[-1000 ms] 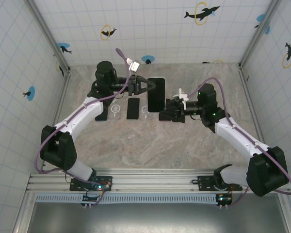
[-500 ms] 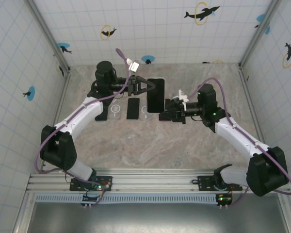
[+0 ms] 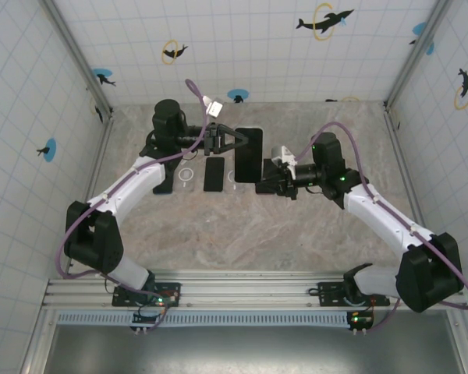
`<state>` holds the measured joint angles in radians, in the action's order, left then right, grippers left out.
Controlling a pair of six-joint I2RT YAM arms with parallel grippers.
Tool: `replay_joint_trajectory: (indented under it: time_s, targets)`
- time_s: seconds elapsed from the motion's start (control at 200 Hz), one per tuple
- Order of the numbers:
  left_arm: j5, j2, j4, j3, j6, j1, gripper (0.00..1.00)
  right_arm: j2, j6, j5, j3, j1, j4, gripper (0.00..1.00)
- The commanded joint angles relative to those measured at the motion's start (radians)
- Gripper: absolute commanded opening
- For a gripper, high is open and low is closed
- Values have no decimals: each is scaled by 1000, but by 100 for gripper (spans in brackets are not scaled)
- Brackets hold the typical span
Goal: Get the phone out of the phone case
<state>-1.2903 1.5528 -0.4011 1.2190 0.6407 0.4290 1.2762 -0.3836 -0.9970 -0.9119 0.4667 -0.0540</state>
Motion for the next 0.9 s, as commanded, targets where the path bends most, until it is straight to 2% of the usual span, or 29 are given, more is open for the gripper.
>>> replay_joint_trajectory:
  time_s: [0.0, 0.315, 0.505, 0.721, 0.896]
  targets:
    - [-91, -45, 3, -7, 53, 13, 0, 11, -49, 81, -55, 4, 22, 23]
    - [-77, -53, 5, -22, 64, 13, 0, 14, -152, 147, -85, 23, -52, 20]
    - [-66, -56, 8, -26, 86, 15, 0, 35, -264, 214, -147, 47, -161, 18]
    - [-62, -60, 10, -37, 97, 27, 0, 29, -342, 306, -174, 72, -178, 17]
    - [-54, -64, 10, -46, 102, 37, 0, 23, -308, 320, -167, 76, -120, 17]
